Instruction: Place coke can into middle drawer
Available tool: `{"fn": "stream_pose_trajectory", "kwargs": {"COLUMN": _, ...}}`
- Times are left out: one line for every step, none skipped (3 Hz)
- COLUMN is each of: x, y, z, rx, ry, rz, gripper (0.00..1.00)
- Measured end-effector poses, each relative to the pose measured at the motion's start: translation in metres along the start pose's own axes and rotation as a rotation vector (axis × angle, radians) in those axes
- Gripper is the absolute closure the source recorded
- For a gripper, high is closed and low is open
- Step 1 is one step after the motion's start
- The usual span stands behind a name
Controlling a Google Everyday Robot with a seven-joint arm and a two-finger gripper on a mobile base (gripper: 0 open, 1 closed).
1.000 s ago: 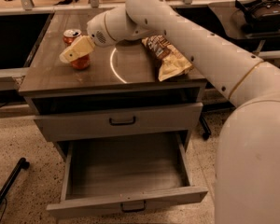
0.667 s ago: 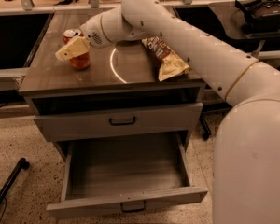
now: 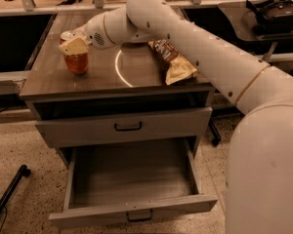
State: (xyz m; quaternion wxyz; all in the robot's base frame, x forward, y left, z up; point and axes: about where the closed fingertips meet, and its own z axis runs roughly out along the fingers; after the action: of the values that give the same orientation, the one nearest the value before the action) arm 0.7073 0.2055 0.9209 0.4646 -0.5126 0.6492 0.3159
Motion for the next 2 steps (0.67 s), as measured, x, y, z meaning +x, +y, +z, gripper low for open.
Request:
{"fn": "stream_pose_trajectory", "kwargs": {"x": -0.023, "y": 0.013, "z": -0.027, "rx": -0.010, "ry": -0.049, "rz": -0.069, "gripper": 0.89}}
{"fn": "stream_pose_trajectory", "kwargs": {"x": -0.032, "y": 0.037, "z": -0.077, "rx": -0.025, "ry": -0.060, "rz": -0.123, "gripper": 1.00}}
